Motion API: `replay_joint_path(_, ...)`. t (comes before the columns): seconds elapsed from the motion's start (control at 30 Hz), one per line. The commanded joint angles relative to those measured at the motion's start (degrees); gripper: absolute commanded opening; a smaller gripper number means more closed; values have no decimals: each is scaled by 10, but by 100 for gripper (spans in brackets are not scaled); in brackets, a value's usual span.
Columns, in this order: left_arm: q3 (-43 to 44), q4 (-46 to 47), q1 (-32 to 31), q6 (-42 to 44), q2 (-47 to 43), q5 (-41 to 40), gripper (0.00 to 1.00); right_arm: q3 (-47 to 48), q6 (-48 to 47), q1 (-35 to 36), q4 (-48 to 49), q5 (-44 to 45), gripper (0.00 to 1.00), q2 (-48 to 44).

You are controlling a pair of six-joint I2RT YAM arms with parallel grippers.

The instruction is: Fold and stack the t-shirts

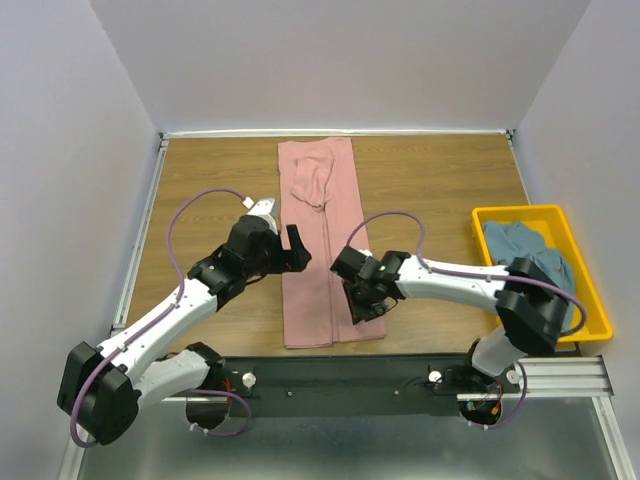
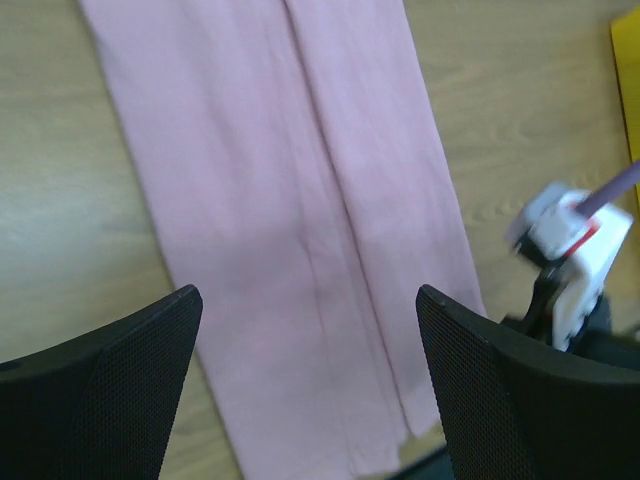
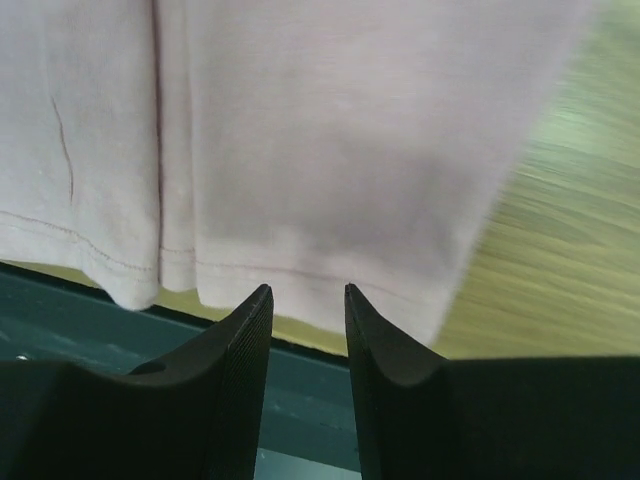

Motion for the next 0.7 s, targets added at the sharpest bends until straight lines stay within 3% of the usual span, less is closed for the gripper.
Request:
replay_joint_path(0.0,-15,-95,-46,-92,-14,13,95,-15,25,-27,-58,50,43,-78)
replay_joint_path(0.2,-13,-177,-100,-144,-5,-6,95,-104,49,-49,-52,21,47,-131)
replay_joint_path(0.67,0,-287,-156,-198,46,-47,91,-160,37,-50,33,-22,48,-107)
